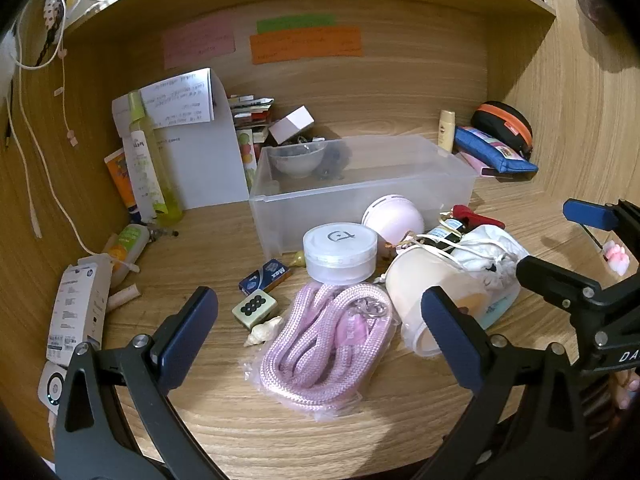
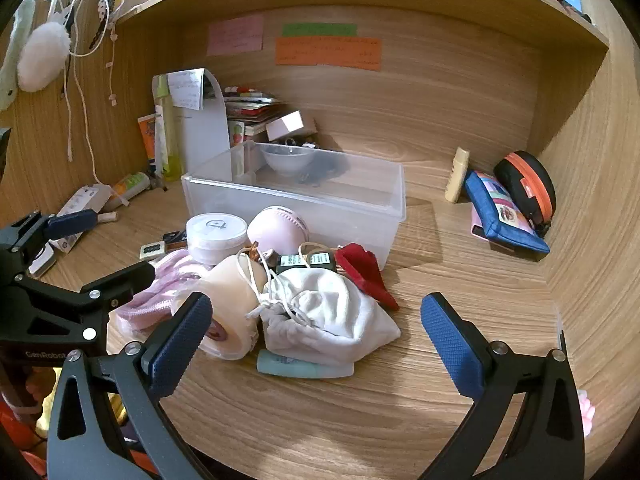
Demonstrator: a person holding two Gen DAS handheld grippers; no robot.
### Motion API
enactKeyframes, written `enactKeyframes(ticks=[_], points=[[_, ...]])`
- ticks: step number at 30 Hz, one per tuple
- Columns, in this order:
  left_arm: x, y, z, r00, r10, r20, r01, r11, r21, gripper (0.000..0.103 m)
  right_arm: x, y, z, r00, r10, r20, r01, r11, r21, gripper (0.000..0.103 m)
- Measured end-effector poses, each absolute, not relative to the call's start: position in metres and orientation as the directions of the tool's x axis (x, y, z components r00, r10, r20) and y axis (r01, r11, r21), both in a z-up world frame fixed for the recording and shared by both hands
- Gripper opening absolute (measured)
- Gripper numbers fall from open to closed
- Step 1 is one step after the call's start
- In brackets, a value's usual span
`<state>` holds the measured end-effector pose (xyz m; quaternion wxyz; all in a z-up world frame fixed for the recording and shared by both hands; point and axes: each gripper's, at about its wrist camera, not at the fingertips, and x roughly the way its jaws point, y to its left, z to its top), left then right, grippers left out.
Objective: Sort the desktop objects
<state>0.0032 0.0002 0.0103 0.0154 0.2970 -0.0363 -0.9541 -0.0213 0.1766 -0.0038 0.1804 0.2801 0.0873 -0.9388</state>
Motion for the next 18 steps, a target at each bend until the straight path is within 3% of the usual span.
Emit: enactKeyframes(ticks=[18], points=[[0.0073, -0.0068, 0.0119, -0.832, -0.059, -0.551, 0.025, -0.997, 0.069, 0.103, -0.0253, 0.1802, -0.0033, -0.765, -0.295, -0.572, 0.389, -0.920, -0.044, 0.103]])
